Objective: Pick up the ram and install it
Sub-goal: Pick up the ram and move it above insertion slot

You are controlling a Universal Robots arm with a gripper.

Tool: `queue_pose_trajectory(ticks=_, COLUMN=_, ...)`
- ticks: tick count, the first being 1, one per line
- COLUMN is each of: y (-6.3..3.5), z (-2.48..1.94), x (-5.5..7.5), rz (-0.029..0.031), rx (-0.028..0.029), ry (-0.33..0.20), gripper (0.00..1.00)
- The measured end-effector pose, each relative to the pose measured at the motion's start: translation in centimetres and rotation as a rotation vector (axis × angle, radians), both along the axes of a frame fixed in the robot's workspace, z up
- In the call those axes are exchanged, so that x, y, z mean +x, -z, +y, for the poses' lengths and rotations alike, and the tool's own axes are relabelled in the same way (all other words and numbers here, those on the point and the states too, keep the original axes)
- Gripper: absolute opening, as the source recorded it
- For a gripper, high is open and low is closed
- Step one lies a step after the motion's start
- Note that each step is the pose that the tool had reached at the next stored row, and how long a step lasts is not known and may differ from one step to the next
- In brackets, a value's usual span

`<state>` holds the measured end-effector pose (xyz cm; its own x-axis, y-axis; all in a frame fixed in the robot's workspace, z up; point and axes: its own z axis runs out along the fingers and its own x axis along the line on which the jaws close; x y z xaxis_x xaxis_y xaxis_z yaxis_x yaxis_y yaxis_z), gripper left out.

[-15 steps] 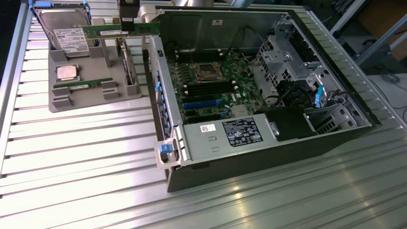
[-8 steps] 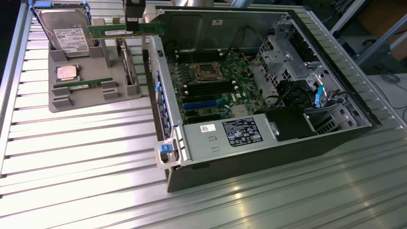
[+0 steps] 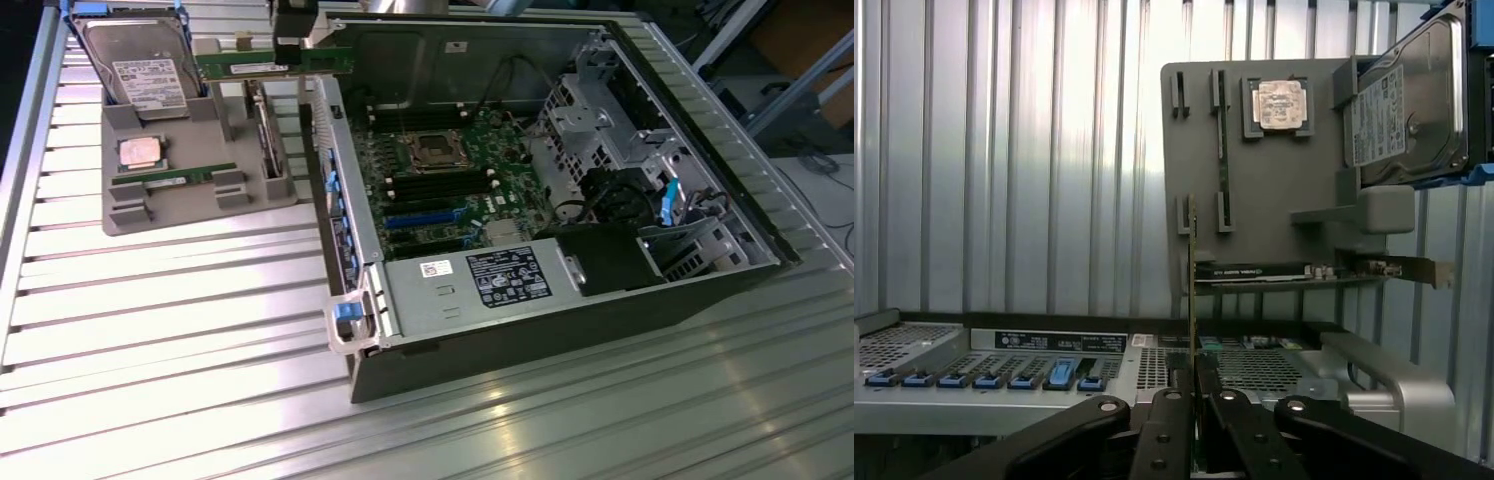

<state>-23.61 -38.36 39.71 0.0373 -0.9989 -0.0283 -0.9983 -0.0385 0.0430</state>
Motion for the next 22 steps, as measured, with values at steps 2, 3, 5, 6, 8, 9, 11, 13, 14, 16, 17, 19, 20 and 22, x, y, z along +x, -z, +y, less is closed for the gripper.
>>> queue_pose_trajectory(ticks=2, y=0.0, z=0.0, x=0.5, rz=0.0, rx=0.0, ry=0.0, gripper=0.13)
queue_pose_trajectory(ticks=3, y=0.0, z=0.0, x=0.6, rz=0.0, rx=0.0, ry=0.0, gripper=0.13)
queue_pose_trajectory(ticks=5, y=0.0, z=0.0, x=0.9, rz=0.0, rx=0.0, ry=0.0, gripper=0.13)
queue_pose_trajectory(ticks=6, y=0.0, z=0.0, x=1.0, rz=-0.0001, rx=0.0001, ry=0.0, gripper=0.13)
queue_pose_trajectory(ticks=8, y=0.0, z=0.0, x=1.2, rz=-0.0001, rx=0.0, ry=0.0, gripper=0.13)
queue_pose_trajectory(ticks=9, y=0.0, z=0.0, x=1.4, rz=-0.0001, rx=0.0, ry=0.0, gripper=0.13)
queue_pose_trajectory(ticks=11, y=0.0, z=0.0, x=1.7, rz=0.0, rx=0.0, ry=0.0, gripper=0.13)
queue_pose_trajectory(ticks=13, y=0.0, z=0.0, x=2.0, rz=0.0, rx=0.0, ry=0.0, gripper=0.13)
queue_pose_trajectory(ticks=14, y=0.0, z=0.0, x=2.2, rz=0.0, rx=0.0, ry=0.0, gripper=0.13)
queue_pose_trajectory(ticks=16, y=0.0, z=0.0, x=2.5, rz=0.0, rx=0.0, ry=0.0, gripper=0.13)
queue_pose_trajectory(ticks=17, y=0.0, z=0.0, x=2.6, rz=0.0, rx=0.0, ry=0.0, gripper=0.13)
queue_pose_trajectory(ticks=19, y=0.0, z=0.0, x=2.9, rz=0.0, rx=0.0, ry=0.0, gripper=0.13)
queue_pose_trajectory(ticks=20, y=0.0, z=0.0, x=3.1, rz=0.0, rx=0.0001, ry=0.0, gripper=0.13)
queue_pose_trajectory(ticks=22, y=0.0, z=0.0, x=3.4, rz=0.0, rx=0.0, ry=0.0, gripper=0.13)
